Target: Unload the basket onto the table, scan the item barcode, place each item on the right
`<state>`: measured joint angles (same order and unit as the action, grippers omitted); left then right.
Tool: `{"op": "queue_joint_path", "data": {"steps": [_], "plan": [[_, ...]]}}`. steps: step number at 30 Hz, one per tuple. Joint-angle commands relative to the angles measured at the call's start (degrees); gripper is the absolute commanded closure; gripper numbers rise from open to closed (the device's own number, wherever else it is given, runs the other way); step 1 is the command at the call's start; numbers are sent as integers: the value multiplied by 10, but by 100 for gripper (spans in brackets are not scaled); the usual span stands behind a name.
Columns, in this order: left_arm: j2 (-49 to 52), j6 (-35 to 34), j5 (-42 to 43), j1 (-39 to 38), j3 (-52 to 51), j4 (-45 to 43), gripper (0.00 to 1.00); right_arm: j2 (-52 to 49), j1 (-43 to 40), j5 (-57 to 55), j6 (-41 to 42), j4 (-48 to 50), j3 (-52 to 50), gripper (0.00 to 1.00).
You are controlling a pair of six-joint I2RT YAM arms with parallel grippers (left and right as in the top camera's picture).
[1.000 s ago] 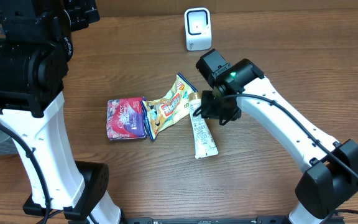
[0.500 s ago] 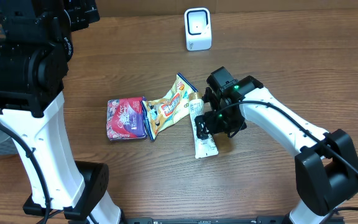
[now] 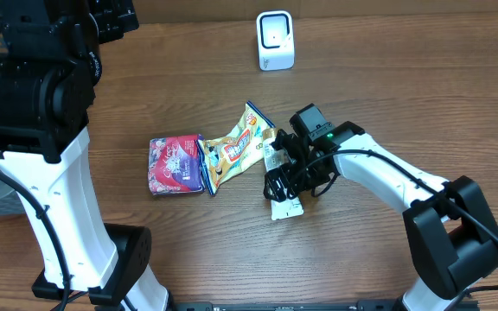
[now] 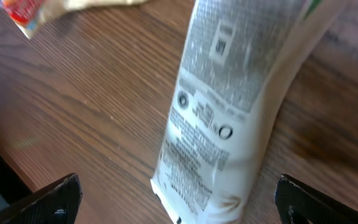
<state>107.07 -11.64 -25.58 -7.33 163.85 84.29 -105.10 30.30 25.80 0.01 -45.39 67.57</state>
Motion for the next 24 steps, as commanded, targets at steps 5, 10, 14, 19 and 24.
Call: {"op": "queue_joint_path", "data": {"steps": [5, 10, 14, 19, 24], "plan": [[8, 9, -7, 6, 1, -1, 0, -21, -5, 17, 6, 39, -6, 1], [8, 9, -7, 6, 1, -1, 0, -26, -8, 3, 6, 45, -14, 12], [8, 9, -7, 6, 1, -1, 0, -26, -11, -7, 6, 49, -36, 25], [8, 9, -7, 6, 1, -1, 0, -26, -12, -6, 13, 72, -56, 61], [8, 9, -7, 6, 1, -1, 0, -26, -12, 0, 17, 92, -56, 82]]}}
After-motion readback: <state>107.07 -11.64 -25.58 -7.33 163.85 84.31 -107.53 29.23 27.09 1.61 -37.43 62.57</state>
